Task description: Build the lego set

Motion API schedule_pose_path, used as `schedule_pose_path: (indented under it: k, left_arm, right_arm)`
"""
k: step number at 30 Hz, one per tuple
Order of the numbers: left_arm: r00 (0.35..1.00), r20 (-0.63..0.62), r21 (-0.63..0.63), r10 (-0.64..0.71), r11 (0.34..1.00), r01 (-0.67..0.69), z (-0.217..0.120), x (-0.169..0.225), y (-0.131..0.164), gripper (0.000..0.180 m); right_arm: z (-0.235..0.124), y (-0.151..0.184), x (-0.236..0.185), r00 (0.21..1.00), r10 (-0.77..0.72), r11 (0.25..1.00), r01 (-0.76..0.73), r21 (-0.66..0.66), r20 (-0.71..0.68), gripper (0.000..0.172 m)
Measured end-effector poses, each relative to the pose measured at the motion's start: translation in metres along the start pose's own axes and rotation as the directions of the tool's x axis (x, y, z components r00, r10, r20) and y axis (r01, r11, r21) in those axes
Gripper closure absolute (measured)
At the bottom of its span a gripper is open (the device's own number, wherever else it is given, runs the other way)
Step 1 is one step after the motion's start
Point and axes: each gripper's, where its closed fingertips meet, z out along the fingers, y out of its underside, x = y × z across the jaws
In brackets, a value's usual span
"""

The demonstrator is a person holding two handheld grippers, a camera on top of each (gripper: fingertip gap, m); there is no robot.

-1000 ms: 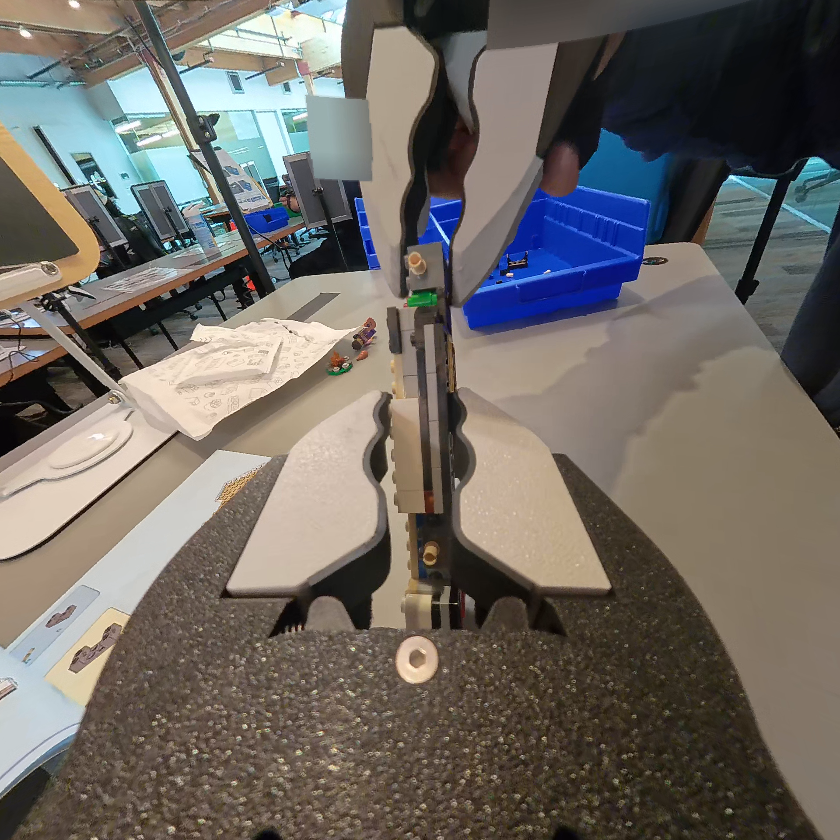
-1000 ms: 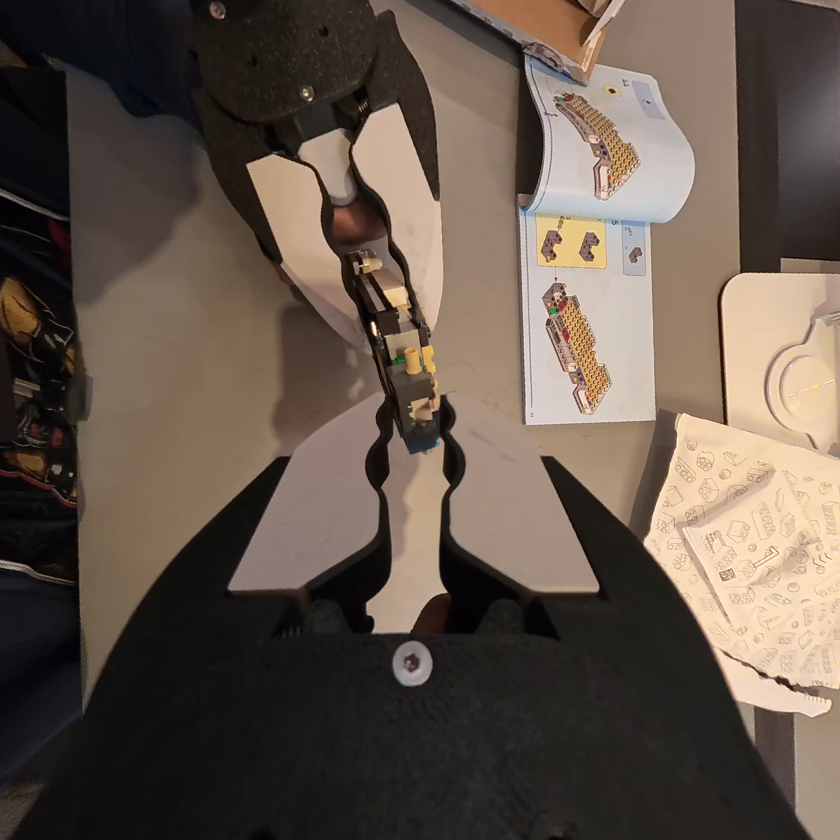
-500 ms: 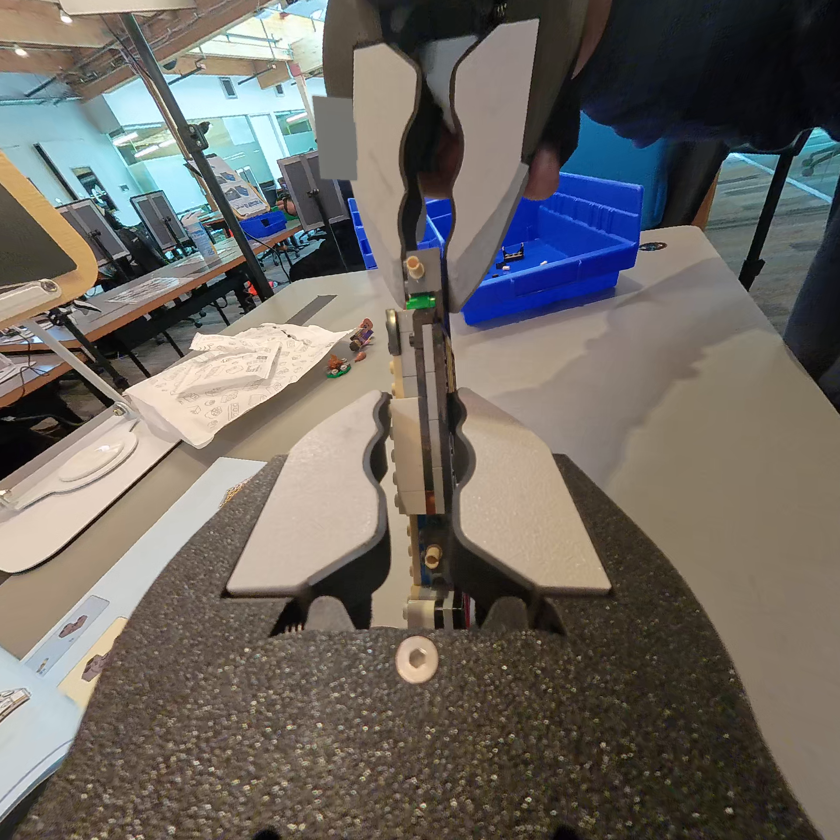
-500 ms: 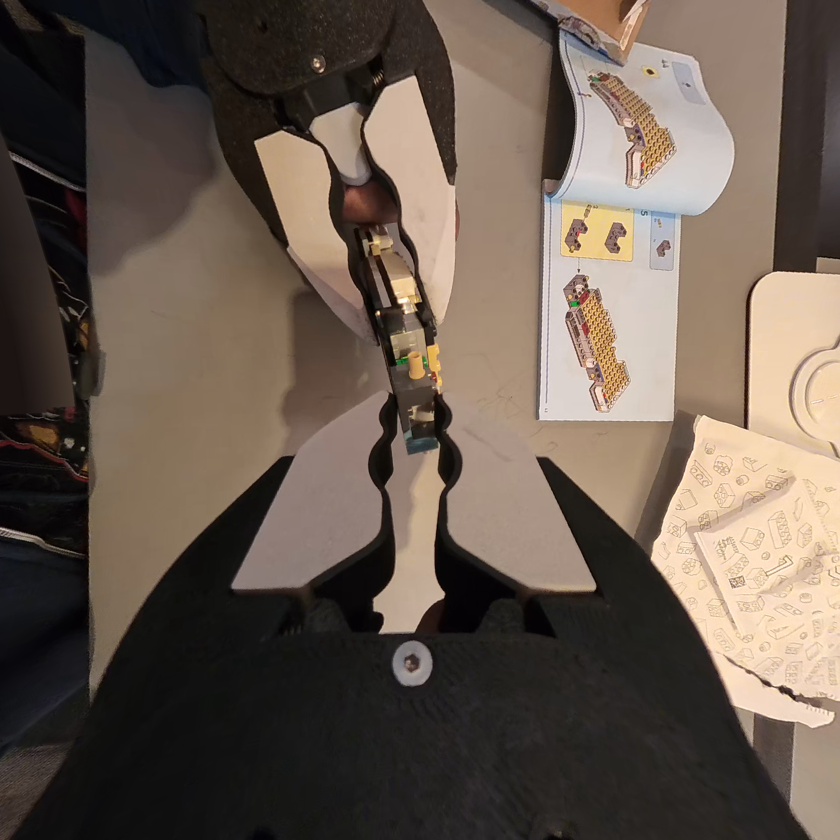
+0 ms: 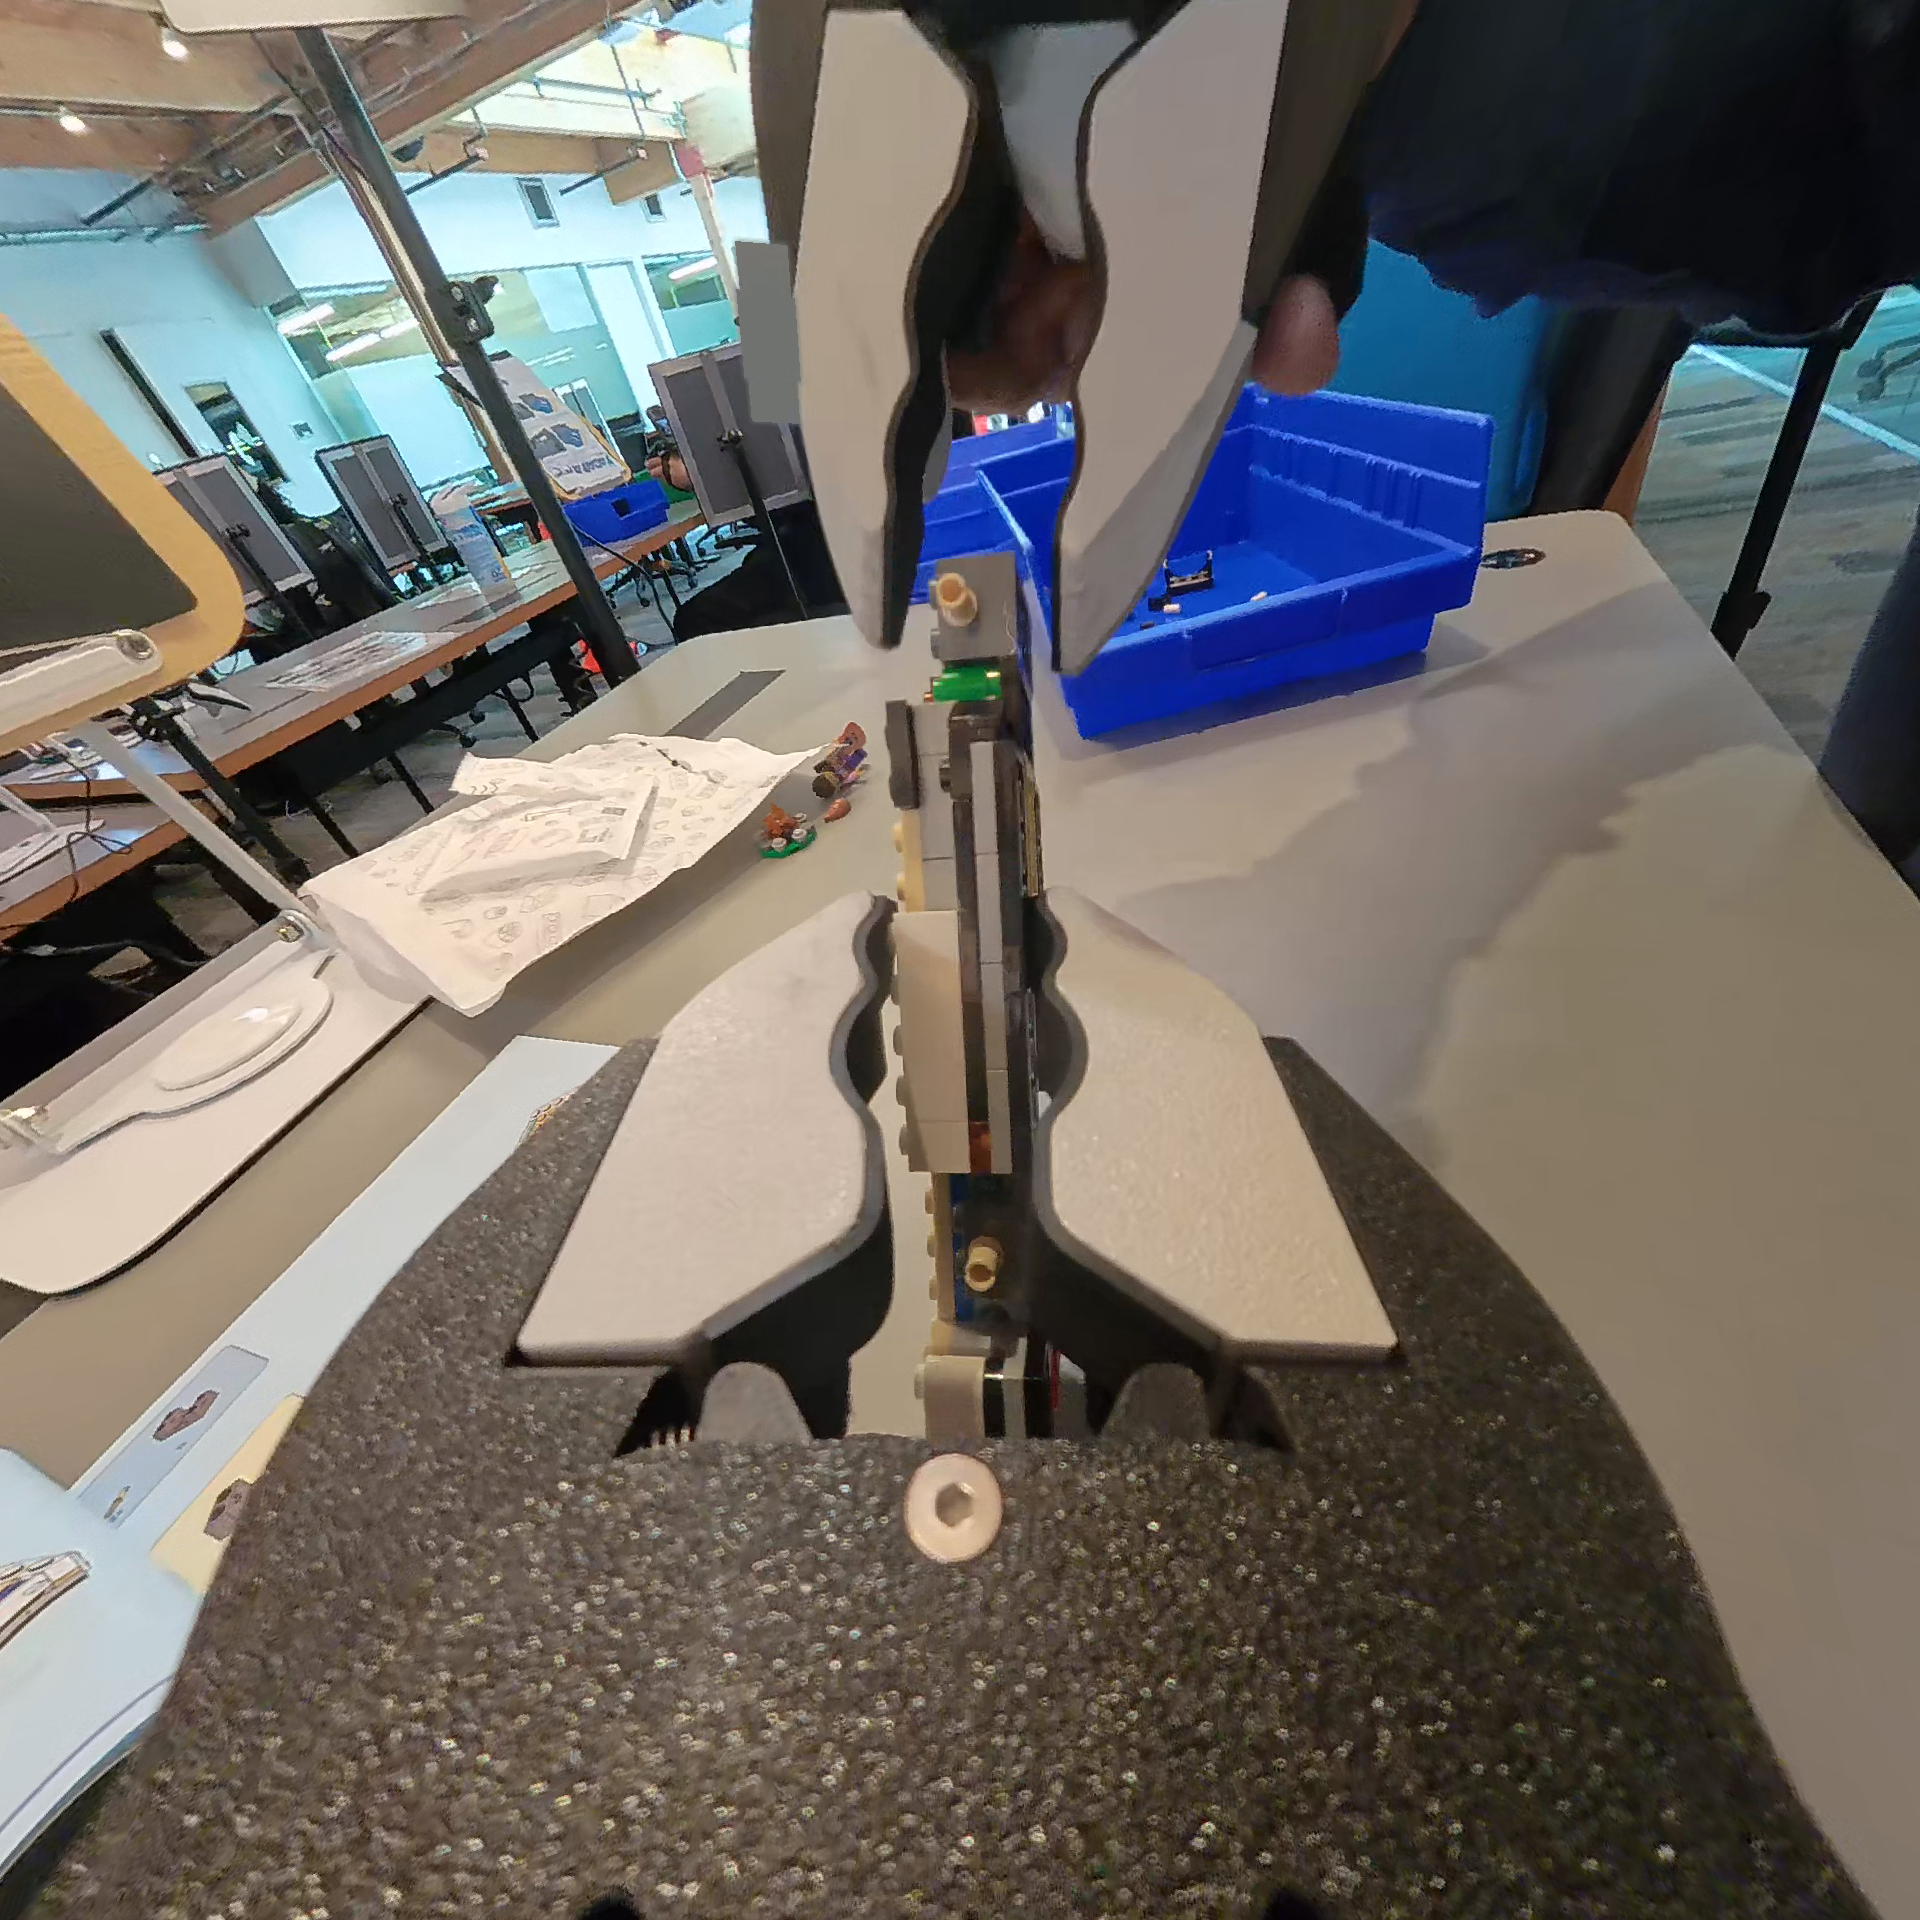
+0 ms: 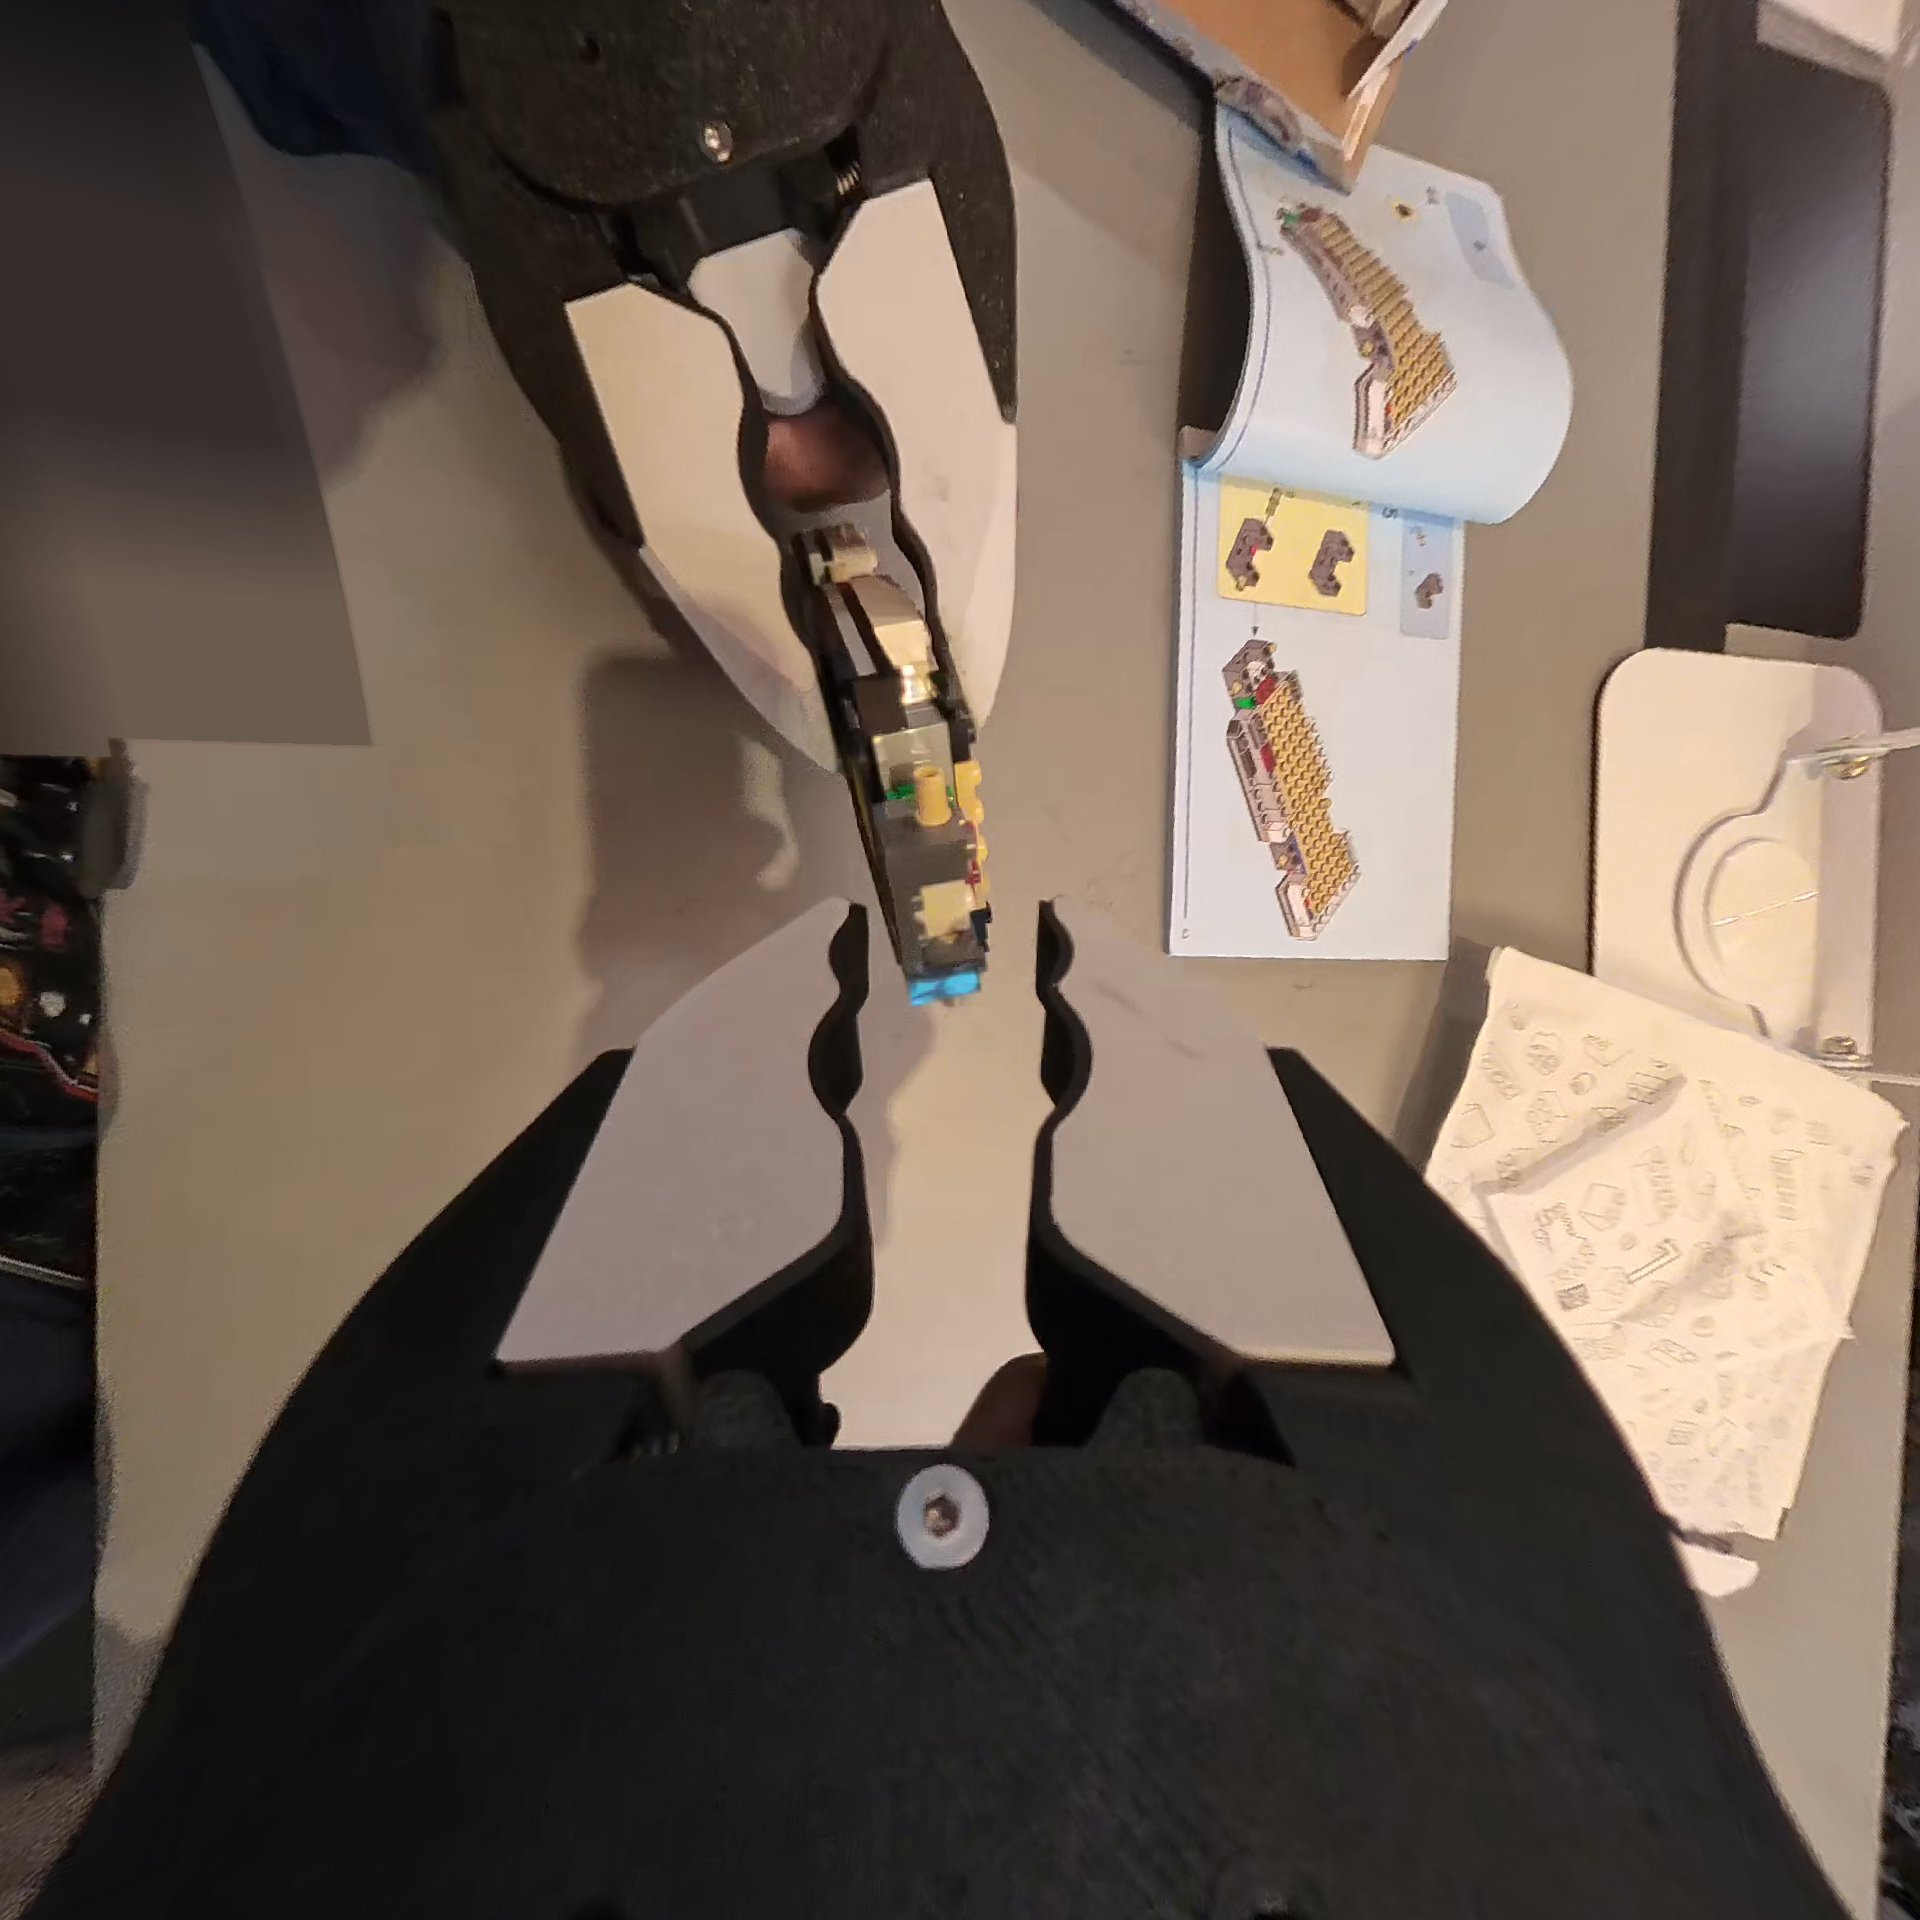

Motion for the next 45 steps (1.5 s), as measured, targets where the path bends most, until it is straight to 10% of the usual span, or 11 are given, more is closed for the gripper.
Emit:
schedule_pose_path:
  k: [45]
  left_arm:
    - [0.979,0.053,0.165,0.199,0.965,-0.205,-0.012,0.009,-0.019,0.156]
  right_arm:
    - [-0.014,-0.023,-0.022,0.963,-0.249,0.959,0.26,0.109,-0.103,0.158]
